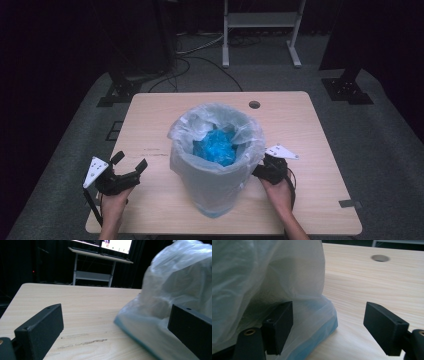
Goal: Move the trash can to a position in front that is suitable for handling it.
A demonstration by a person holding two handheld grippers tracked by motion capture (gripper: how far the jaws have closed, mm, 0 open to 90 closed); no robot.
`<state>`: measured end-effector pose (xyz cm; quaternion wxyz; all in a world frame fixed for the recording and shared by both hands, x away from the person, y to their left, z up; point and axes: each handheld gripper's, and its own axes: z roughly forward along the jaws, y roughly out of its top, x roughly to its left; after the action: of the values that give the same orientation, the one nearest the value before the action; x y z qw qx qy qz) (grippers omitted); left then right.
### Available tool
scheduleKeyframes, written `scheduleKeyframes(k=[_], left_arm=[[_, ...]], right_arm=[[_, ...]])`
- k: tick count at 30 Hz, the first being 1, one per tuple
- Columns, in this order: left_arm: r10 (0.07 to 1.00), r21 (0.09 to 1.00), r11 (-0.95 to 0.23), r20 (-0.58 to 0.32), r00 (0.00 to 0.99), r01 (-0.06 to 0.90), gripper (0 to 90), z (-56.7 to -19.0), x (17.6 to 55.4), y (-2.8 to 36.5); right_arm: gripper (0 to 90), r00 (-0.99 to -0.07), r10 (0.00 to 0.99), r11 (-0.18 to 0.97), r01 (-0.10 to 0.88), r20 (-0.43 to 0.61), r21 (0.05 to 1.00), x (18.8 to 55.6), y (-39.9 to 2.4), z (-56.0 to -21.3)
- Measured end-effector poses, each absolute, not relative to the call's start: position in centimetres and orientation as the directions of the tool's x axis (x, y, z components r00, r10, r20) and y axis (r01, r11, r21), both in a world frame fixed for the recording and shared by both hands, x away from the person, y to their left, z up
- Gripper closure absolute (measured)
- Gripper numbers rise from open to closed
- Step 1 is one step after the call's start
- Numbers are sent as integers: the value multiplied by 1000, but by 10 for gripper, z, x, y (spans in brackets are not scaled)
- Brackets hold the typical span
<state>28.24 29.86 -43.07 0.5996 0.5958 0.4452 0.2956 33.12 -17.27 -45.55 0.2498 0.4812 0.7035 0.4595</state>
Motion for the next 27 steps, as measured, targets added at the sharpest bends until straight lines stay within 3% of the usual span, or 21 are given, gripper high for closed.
scheduleKeyframes(k=[12, 27], left_arm=[[876, 989, 94, -136, 463, 113, 0, -400, 272, 304], [854, 990, 126, -141, 501, 64, 0, -370, 267, 307]], right_arm=[[224, -474, 873, 128, 453, 116, 882, 344, -128, -457], [224, -586, 800, 183, 439, 126, 880, 356, -70, -459]])
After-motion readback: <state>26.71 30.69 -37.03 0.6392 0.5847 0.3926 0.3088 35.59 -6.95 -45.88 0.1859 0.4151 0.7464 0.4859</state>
